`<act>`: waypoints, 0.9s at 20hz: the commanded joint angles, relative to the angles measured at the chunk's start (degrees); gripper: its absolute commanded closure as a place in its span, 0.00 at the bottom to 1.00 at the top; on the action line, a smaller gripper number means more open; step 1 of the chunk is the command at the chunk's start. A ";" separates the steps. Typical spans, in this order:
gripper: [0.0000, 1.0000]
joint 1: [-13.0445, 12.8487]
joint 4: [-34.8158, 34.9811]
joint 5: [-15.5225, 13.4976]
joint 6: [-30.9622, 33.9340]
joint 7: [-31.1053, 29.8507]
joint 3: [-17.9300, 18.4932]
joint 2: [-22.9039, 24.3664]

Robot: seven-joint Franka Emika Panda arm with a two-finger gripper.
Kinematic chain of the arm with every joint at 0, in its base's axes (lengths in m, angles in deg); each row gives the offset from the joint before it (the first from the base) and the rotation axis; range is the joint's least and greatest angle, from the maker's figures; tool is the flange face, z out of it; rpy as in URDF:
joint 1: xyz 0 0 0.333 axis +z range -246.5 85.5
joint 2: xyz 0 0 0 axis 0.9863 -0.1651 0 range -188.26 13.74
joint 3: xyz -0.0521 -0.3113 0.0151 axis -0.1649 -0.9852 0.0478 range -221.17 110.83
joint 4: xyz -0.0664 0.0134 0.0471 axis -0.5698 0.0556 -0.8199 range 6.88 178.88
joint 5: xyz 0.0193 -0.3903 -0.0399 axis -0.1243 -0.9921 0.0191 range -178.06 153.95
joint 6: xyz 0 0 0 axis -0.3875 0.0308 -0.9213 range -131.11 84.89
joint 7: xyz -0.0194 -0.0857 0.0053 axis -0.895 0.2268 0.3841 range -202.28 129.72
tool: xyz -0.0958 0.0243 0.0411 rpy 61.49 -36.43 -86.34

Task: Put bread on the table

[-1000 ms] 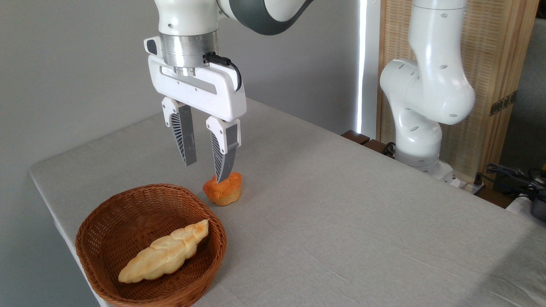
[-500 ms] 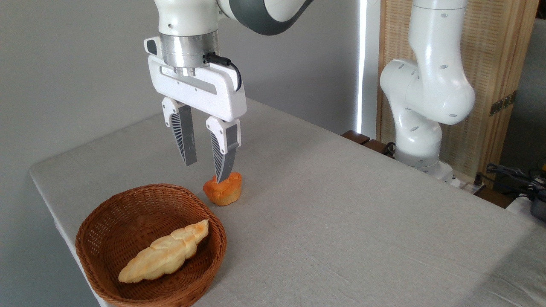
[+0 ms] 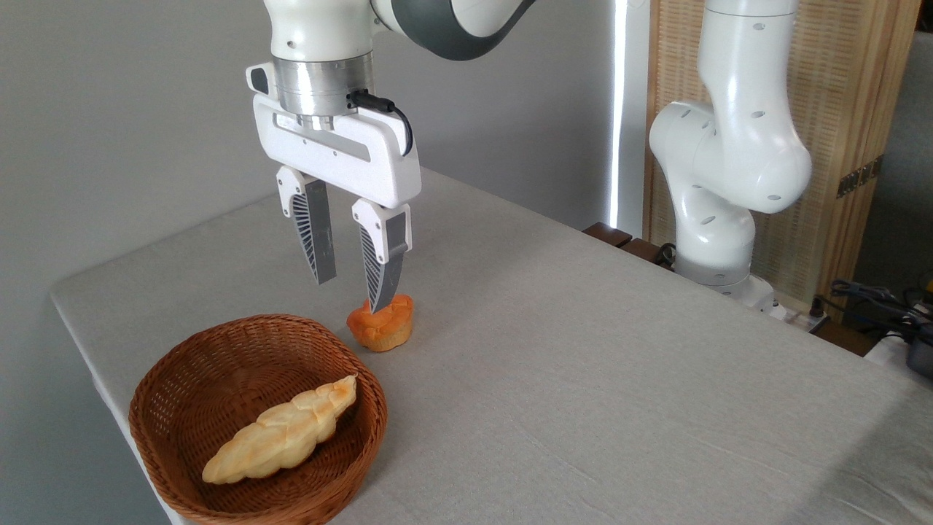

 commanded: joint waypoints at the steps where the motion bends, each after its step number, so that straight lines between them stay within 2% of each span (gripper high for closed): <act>1: 0.00 -0.39 -1.26 -1.12 1.41 0.72 0.55 -0.59; 13: 0.00 -0.82 -1.26 -0.51 2.73 0.72 0.02 -1.73; 18: 0.00 -0.83 -1.61 -0.50 -2.79 0.37 0.28 -3.40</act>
